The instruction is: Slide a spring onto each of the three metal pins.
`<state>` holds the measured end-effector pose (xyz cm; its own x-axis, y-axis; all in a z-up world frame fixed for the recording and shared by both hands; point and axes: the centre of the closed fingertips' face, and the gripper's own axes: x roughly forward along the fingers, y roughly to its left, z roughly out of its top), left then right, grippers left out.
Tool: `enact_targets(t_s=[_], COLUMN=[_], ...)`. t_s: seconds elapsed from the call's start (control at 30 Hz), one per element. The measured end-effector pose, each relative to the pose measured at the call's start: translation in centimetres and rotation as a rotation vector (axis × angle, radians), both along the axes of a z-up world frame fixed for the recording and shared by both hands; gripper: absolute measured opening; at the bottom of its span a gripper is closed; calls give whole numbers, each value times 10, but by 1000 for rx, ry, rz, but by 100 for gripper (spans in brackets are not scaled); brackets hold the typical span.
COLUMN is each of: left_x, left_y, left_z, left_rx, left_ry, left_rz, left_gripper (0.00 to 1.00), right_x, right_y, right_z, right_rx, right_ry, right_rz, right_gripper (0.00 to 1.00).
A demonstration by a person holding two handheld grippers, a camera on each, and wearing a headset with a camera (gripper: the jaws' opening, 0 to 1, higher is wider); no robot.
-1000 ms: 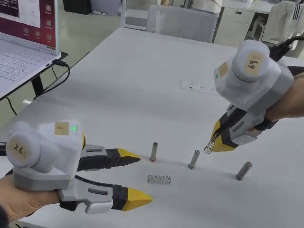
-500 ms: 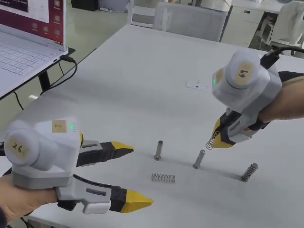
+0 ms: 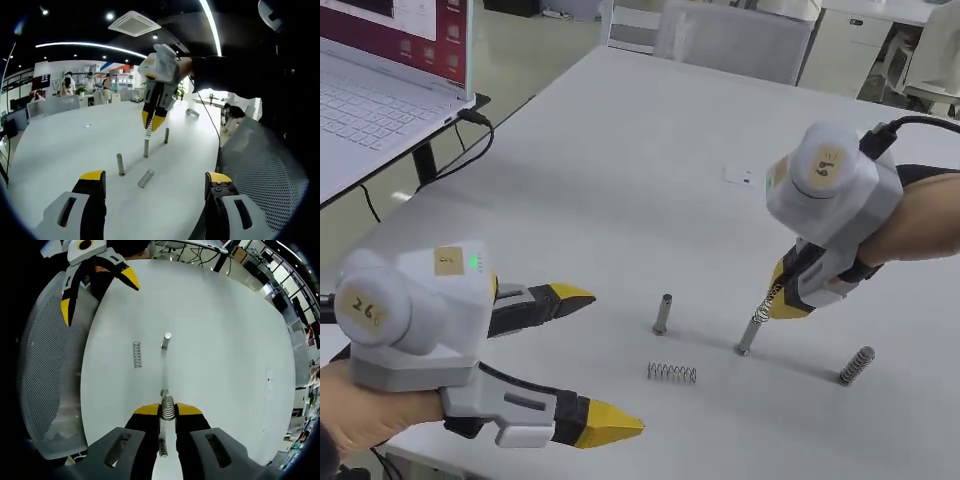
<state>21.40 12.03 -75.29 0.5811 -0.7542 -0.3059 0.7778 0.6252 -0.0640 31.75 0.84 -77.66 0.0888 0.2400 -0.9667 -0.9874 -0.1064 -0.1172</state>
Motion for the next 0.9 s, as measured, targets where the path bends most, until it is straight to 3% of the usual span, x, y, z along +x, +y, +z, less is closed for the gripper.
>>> enact_targets(t_s=[0.13, 0.43, 0.9], left_x=[1, 3, 4], left_y=[2, 4, 4], left_z=[-2, -4, -5], left_rx=[28, 42, 47], left_ry=[-17, -30, -26], left_rz=[0, -3, 2], left_gripper=[81, 82, 82], right_x=[0, 0, 3], right_y=[1, 2, 1], right_z=[-2, -5, -20], right_rx=[-3, -14, -29], right_ry=[5, 14, 31], right_rz=[3, 7, 1], right_gripper=[9, 9, 9])
